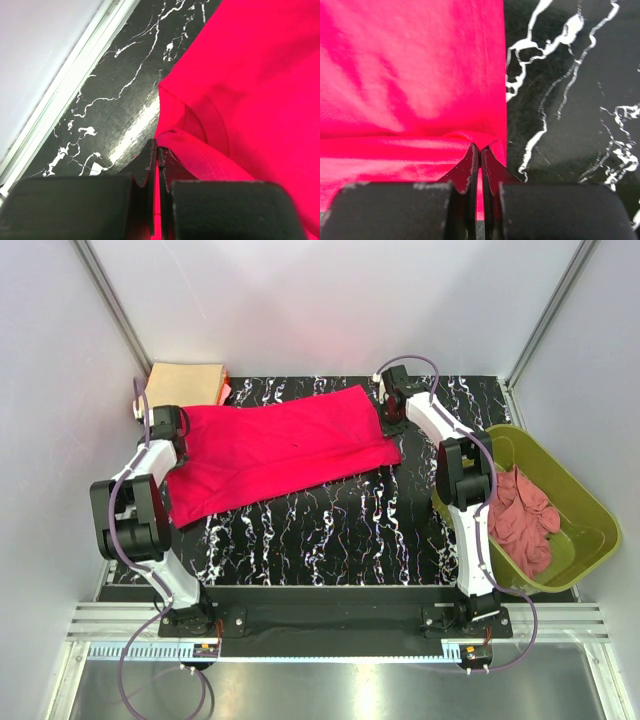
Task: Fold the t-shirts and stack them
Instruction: Fold the tshirt
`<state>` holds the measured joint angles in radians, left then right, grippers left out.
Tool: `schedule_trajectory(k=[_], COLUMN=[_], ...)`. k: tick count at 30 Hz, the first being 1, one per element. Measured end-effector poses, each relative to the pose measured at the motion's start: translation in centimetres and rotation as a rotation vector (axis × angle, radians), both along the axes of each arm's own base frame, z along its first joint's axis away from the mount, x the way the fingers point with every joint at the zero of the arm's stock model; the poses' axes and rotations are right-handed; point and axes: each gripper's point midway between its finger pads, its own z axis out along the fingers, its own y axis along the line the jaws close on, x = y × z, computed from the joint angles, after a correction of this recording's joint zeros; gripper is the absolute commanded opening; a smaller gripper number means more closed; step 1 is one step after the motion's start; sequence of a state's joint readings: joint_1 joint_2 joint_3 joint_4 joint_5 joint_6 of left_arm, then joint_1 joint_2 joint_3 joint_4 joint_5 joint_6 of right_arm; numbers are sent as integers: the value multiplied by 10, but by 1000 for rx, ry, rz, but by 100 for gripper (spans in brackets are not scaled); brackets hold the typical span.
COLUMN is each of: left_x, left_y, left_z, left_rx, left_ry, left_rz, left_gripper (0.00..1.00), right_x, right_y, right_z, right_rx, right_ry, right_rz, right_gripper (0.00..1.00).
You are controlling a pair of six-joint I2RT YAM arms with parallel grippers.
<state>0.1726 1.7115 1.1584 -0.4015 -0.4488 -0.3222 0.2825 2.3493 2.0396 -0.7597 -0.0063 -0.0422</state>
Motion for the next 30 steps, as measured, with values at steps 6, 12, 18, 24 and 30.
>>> schedule_trajectory(k=[6,12,18,24,30], left_x=[4,11,13,10,5], left_y=[0,1,-1,-37,-125], left_z=[0,4,14,44,68], left_rx=[-1,2,18,33,-49], left_ry=[0,-4,-2,-48,-162], left_rz=[-10,-18,-21,-99,-294], left_gripper=[0,18,32,38,39], right_x=[-3,-4,-2,-24,-44], right_y=[-9,-9,-7,-1,9], right_z=[-2,0,16,32,26], right_rx=[-45,-46,-19,30,40], right_ry=[12,16,9,48,93], right_rz=[-21,-35,-89,-153,-161], right_gripper=[4,31,40,31,26])
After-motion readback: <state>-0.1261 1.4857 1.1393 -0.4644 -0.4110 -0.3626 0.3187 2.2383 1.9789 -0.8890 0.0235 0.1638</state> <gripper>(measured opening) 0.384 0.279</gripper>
